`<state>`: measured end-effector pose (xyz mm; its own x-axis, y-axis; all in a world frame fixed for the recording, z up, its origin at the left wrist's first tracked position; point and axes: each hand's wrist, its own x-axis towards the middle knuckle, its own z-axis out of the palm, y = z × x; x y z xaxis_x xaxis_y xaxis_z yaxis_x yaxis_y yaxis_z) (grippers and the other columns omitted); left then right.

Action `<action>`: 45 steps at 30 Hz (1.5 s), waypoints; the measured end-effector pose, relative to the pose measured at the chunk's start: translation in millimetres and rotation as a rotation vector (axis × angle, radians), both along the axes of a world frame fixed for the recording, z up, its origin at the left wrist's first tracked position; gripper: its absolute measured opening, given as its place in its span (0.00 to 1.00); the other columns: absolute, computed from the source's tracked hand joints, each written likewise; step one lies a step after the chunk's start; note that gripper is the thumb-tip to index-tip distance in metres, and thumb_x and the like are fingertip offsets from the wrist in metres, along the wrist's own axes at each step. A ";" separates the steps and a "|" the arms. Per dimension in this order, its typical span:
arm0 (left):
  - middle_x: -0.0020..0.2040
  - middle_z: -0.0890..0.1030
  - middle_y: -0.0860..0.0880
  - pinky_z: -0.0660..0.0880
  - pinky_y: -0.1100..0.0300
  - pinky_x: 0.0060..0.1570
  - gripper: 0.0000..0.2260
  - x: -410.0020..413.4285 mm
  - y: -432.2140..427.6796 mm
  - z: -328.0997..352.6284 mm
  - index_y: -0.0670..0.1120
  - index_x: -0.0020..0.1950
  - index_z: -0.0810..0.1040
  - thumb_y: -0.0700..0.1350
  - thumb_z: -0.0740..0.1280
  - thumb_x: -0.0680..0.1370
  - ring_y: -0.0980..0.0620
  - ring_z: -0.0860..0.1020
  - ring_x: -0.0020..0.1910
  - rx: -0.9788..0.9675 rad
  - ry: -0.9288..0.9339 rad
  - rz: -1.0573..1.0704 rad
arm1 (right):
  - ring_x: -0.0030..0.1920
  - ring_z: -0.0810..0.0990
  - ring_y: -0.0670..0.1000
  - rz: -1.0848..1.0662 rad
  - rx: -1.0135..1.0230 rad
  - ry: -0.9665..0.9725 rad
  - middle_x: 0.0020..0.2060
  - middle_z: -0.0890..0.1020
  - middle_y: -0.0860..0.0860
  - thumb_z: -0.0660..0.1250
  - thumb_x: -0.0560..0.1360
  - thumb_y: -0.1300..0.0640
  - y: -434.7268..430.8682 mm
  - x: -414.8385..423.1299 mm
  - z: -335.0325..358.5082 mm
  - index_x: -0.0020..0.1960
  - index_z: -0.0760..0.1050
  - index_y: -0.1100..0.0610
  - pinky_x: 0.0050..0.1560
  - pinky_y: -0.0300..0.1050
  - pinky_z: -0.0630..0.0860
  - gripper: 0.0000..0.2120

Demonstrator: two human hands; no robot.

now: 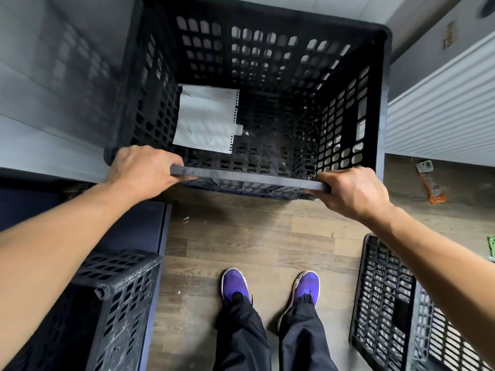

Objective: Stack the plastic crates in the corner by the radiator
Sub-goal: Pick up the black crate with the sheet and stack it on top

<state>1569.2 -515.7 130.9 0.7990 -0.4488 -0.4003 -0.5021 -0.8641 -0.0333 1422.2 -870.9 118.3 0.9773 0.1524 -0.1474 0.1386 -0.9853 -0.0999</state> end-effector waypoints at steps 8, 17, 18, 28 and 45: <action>0.32 0.77 0.54 0.70 0.56 0.38 0.28 2.8 -0.4 0.9 0.60 0.46 0.80 0.77 0.50 0.68 0.48 0.74 0.35 -0.001 0.024 -0.014 | 0.28 0.77 0.58 -0.036 -0.012 0.022 0.26 0.77 0.49 0.55 0.74 0.32 1.4 1.5 -0.3 0.34 0.69 0.52 0.30 0.44 0.68 0.24; 0.37 0.76 0.52 0.67 0.55 0.41 0.27 -1.2 -5.2 1.3 0.63 0.53 0.77 0.77 0.52 0.67 0.48 0.72 0.39 0.069 0.072 0.038 | 0.35 0.79 0.55 -0.257 -0.057 0.075 0.34 0.79 0.47 0.57 0.74 0.31 19.1 -8.5 -1.9 0.43 0.72 0.50 0.33 0.47 0.75 0.22; 0.38 0.76 0.53 0.68 0.55 0.41 0.26 1.0 -5.7 2.1 0.63 0.53 0.77 0.77 0.53 0.68 0.48 0.72 0.40 0.078 0.097 0.040 | 0.35 0.79 0.55 -0.253 -0.069 0.109 0.34 0.78 0.47 0.56 0.74 0.31 18.1 -5.9 0.0 0.44 0.72 0.50 0.33 0.47 0.74 0.23; 0.68 0.75 0.49 0.68 0.46 0.63 0.31 -21.5 -31.9 3.3 0.58 0.72 0.66 0.68 0.65 0.72 0.44 0.72 0.66 -0.052 0.142 0.021 | 0.55 0.75 0.59 -0.286 0.071 0.114 0.55 0.79 0.54 0.65 0.74 0.43 17.0 -25.0 3.4 0.66 0.72 0.50 0.57 0.55 0.68 0.22; 0.71 0.68 0.44 0.62 0.47 0.70 0.25 -203.4 -252.1 30.1 0.46 0.72 0.69 0.52 0.67 0.77 0.44 0.65 0.71 -0.443 0.012 -0.290 | 0.72 0.67 0.53 -0.471 0.388 0.125 0.73 0.69 0.52 0.66 0.76 0.53 -57.2 -215.4 37.6 0.73 0.67 0.53 0.70 0.47 0.65 0.26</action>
<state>1365.7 -767.8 161.0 0.6130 -0.7792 -0.1306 -0.7209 -0.6193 0.3111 1206.8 -928.1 155.9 0.9315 -0.2256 -0.2852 -0.3381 -0.8262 -0.4507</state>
